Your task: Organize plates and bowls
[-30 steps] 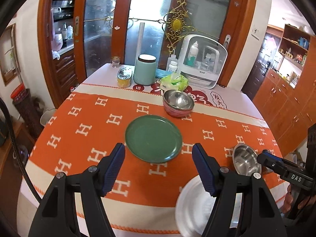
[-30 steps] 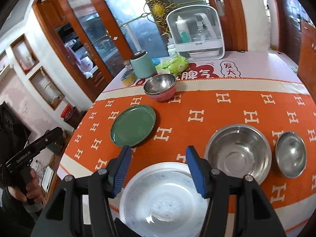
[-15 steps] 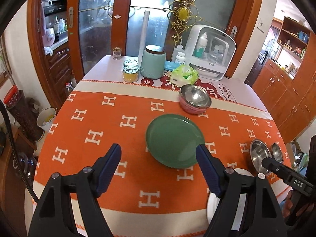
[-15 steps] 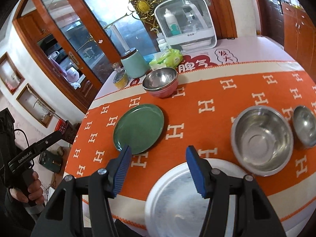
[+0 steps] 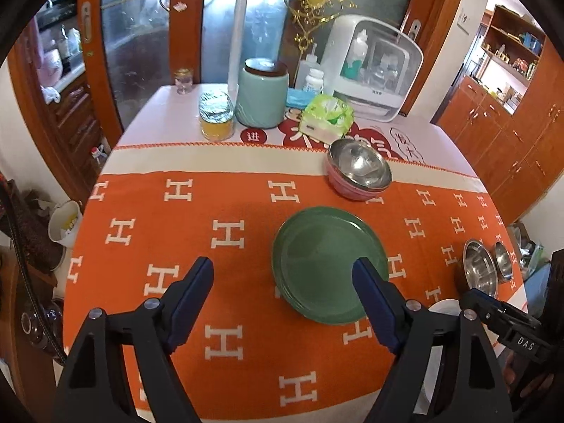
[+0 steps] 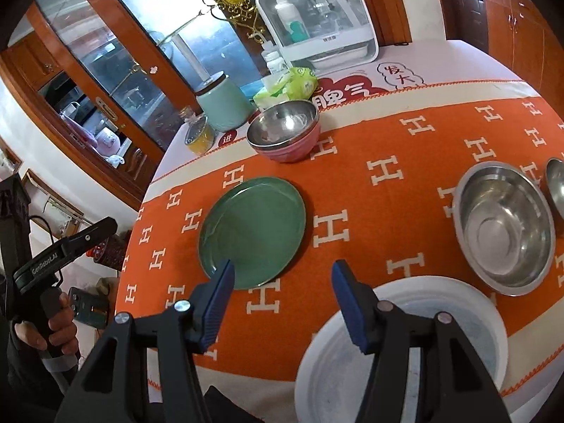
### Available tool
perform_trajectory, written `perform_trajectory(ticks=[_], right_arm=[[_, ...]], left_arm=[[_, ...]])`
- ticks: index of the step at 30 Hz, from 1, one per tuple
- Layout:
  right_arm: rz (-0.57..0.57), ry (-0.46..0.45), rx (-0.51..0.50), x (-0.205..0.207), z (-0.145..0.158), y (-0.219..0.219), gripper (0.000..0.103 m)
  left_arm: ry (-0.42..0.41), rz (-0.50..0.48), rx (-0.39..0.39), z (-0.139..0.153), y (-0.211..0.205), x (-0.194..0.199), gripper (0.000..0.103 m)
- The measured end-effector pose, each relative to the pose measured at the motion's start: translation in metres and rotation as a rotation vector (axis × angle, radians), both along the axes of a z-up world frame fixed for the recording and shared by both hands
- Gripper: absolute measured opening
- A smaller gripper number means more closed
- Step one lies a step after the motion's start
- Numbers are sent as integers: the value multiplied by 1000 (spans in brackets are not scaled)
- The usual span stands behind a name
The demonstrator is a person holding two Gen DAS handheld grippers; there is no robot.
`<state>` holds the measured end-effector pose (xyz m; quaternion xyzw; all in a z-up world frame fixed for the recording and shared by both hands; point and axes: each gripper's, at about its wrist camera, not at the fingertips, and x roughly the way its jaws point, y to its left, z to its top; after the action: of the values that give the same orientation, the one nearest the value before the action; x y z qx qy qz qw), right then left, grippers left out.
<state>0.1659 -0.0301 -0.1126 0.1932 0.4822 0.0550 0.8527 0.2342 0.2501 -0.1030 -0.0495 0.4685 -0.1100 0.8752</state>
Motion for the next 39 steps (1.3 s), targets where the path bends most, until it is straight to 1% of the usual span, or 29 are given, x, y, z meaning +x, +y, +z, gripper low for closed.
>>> perform_trajectory(ticks=[6, 11, 18, 22, 28, 33, 38, 39], right_arm=[[31, 43, -37, 23, -12, 21, 58], [56, 80, -66, 39, -25, 33, 58], [53, 149, -85, 57, -47, 35, 58], [44, 193, -80, 68, -62, 34, 58], [54, 240, -73, 80, -81, 39, 58], [74, 258, -72, 87, -92, 43, 58], [83, 262, -72, 91, -97, 46, 57], [81, 263, -71, 91, -99, 46, 57]], left_arm=[[44, -39, 13, -19, 0, 30, 80], [94, -59, -7, -42, -1, 50, 80], [163, -97, -28, -77, -9, 74, 80], [206, -106, -41, -96, -12, 84, 80], [273, -114, -40, -124, -16, 96, 80], [301, -115, -41, -138, -19, 101, 80], [367, -114, -44, -154, -21, 106, 79], [361, -114, -40, -155, -23, 106, 78]])
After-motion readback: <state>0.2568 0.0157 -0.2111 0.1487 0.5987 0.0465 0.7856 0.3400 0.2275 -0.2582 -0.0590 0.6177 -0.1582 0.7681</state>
